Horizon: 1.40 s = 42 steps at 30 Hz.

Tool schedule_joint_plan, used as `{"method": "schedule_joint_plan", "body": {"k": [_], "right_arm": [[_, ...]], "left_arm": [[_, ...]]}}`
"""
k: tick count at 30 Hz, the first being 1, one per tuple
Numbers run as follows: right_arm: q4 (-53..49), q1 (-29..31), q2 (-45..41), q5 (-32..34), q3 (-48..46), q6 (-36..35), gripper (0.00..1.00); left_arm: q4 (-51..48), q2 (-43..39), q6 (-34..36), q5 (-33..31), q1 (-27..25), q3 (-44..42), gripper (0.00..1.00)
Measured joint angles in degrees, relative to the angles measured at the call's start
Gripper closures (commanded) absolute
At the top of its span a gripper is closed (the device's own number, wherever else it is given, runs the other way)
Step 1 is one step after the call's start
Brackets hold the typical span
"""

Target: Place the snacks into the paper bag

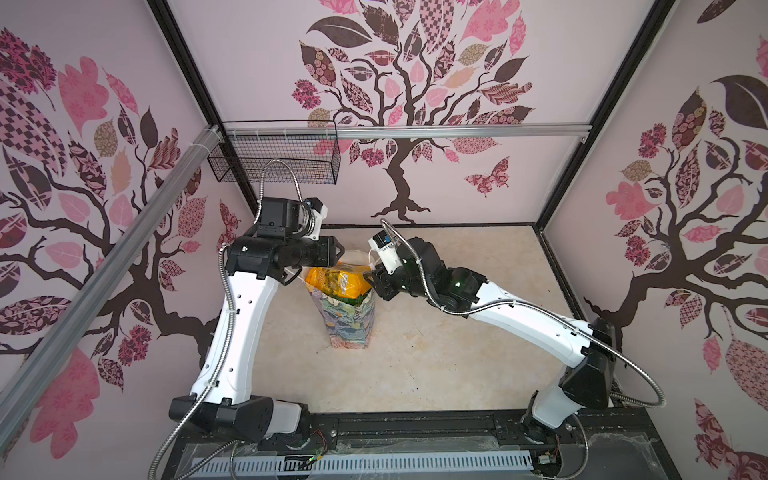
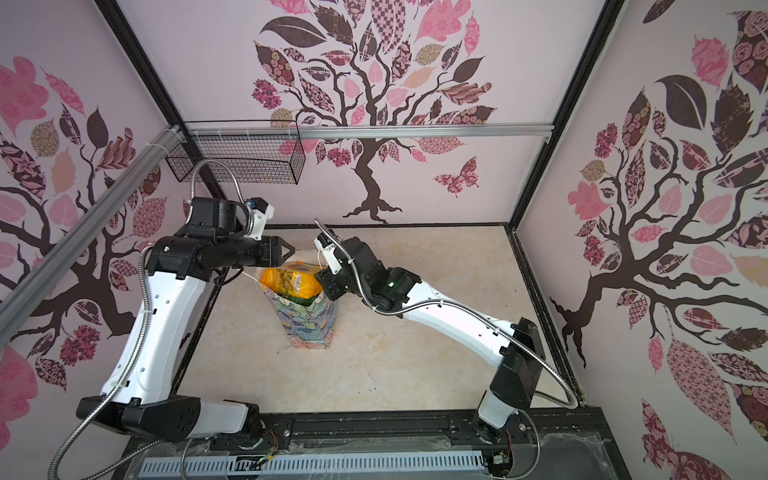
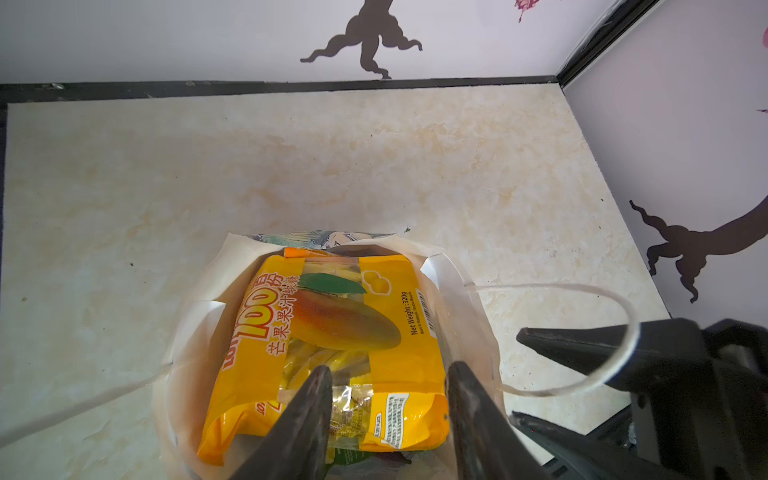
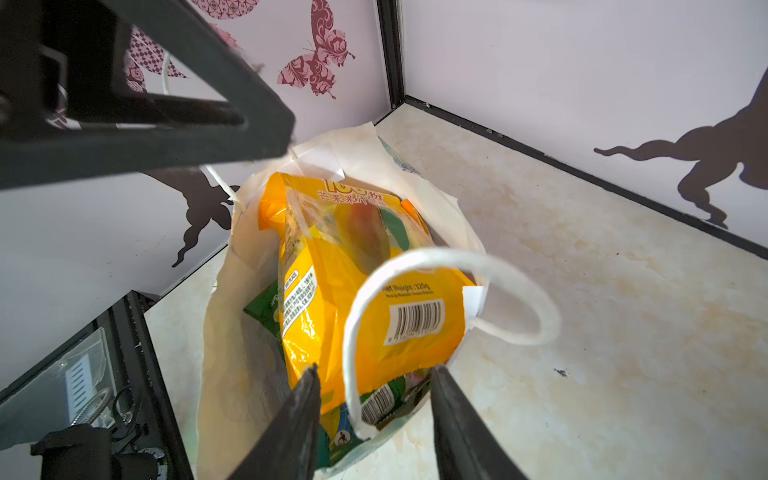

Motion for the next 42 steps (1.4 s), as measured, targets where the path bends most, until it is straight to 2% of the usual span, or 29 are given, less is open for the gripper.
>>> {"method": "schedule_joint_plan", "body": {"k": [4, 8, 20, 29, 39, 42], "right_arm": [[0.68, -0.52, 0.13, -0.2, 1.03, 0.02, 0.91], [1.2, -0.72, 0.13, -0.26, 1.16, -0.11, 0.99], [1.73, -0.94, 0.13, -1.27, 1.07, -1.16, 1.0], [2.78, -0.98, -0.15, -1.46, 0.17, -1.68, 1.0], [3.32, -1.16, -2.54, -1.22, -2.69, -3.78, 1.0], [3.28, -1.57, -2.54, -1.25, -2.69, -4.44, 1.0]], "left_arm": [[-1.55, 2.86, 1.07, 0.57, 0.0, 0.0, 0.6], [-2.75, 3.74, 1.11, 0.55, -0.07, -0.37, 0.64], [-3.56, 4.9, 1.11, -0.81, -0.98, -7.74, 0.72], [1.88, 5.18, -0.66, -0.81, -4.24, -12.39, 0.81], [12.28, 4.79, -4.9, -2.1, -4.7, -18.43, 0.81], [13.33, 5.46, -5.27, -2.75, -6.6, -18.18, 0.74]]}}
